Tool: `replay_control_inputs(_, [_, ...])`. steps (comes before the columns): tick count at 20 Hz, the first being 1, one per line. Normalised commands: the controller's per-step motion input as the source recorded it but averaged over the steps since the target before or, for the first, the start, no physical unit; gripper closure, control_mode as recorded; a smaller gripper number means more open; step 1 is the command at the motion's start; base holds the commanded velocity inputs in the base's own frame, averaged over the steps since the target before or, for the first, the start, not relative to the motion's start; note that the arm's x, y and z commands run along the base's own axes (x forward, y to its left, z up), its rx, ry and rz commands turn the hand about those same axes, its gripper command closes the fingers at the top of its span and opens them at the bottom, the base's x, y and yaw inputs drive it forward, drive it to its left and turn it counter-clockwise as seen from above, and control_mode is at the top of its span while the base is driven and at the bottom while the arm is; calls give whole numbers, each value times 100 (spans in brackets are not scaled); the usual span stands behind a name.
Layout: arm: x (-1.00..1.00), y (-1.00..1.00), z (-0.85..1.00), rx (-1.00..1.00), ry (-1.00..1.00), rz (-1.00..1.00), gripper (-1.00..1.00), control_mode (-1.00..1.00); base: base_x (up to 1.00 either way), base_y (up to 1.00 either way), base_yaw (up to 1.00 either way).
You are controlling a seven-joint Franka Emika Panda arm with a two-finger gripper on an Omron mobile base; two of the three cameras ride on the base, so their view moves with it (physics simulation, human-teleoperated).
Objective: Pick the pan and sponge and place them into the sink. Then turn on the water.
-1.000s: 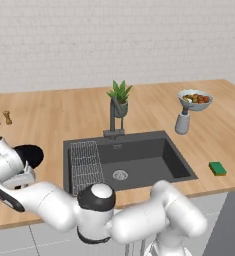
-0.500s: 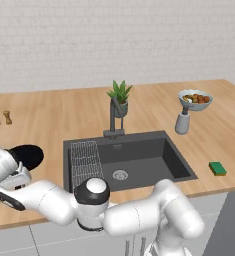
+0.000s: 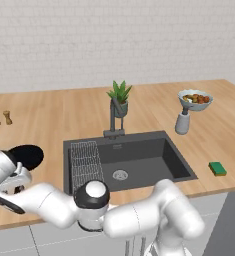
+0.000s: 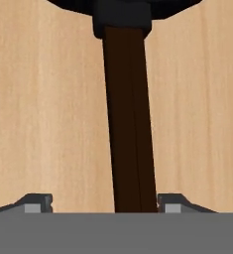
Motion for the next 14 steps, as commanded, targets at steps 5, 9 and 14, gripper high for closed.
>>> replay_control_inputs(5, [-21,-100,-100,10,-10,-13,100,-100,0,0,0])
replay_control_inputs(9, [-7,-100,-100,9,-8,-11,100,-100,0,0,0])
replay_control_inputs(14, [-12,-100,-100,8,-6,-10,100,-100,0,0,0])
